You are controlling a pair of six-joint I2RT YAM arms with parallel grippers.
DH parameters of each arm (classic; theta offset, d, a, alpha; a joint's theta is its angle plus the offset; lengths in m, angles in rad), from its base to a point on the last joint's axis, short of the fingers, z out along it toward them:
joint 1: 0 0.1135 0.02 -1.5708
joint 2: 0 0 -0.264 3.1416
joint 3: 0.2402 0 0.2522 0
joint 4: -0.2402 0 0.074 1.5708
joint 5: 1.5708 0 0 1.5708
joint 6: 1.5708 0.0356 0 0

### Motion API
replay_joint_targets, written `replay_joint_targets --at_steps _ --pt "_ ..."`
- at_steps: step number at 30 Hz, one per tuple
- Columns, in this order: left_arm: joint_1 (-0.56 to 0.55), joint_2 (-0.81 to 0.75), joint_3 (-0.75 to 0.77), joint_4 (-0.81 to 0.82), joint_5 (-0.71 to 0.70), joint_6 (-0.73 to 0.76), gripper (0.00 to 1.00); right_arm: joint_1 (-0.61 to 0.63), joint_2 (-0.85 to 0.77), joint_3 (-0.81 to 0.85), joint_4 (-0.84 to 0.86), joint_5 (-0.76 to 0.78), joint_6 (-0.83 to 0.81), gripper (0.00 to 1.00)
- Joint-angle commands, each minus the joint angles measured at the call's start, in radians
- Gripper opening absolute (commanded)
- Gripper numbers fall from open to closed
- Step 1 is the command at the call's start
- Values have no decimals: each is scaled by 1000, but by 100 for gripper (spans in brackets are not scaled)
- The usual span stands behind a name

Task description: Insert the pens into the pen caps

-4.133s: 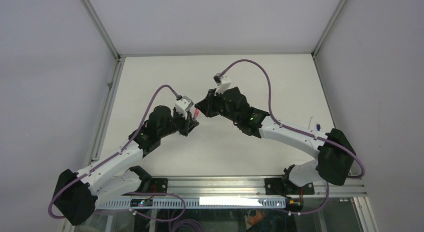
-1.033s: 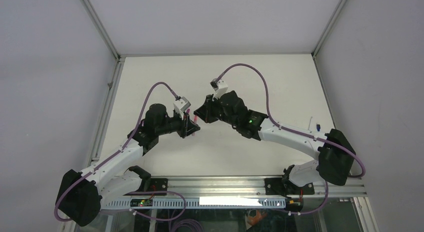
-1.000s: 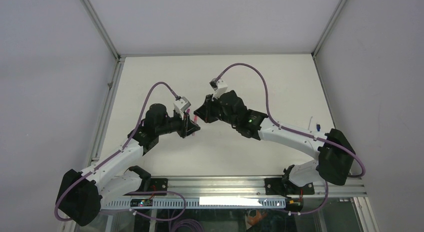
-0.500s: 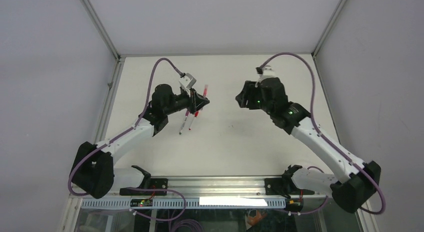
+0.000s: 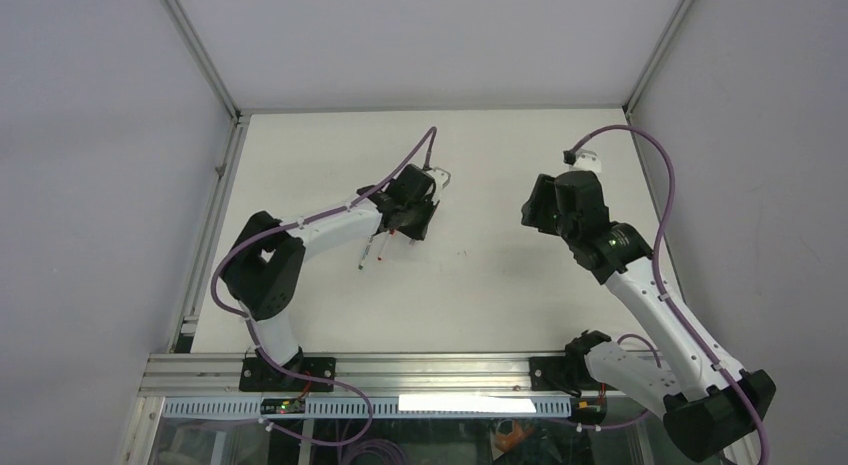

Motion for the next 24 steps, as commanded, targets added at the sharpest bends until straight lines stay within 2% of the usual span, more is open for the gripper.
replay_joint_targets --at_steps 1,6,13,18,24 --pt "-39 46 66 -223 -197 -61 0 -37 -19 -5 -36 37 39 57" --pt "-63 91 65 -254 -249 -111 2 -111 17 -12 -62 76 43 57" --pt "-64 114 91 -269 -235 -106 24 -340 248 -20 -63 -34 58 56" --pt "-63 105 132 -290 -220 -81 40 -525 407 6 -48 -72 65 52" --pt "-63 89 194 -296 -209 -71 52 -621 467 29 0 -71 62 48"
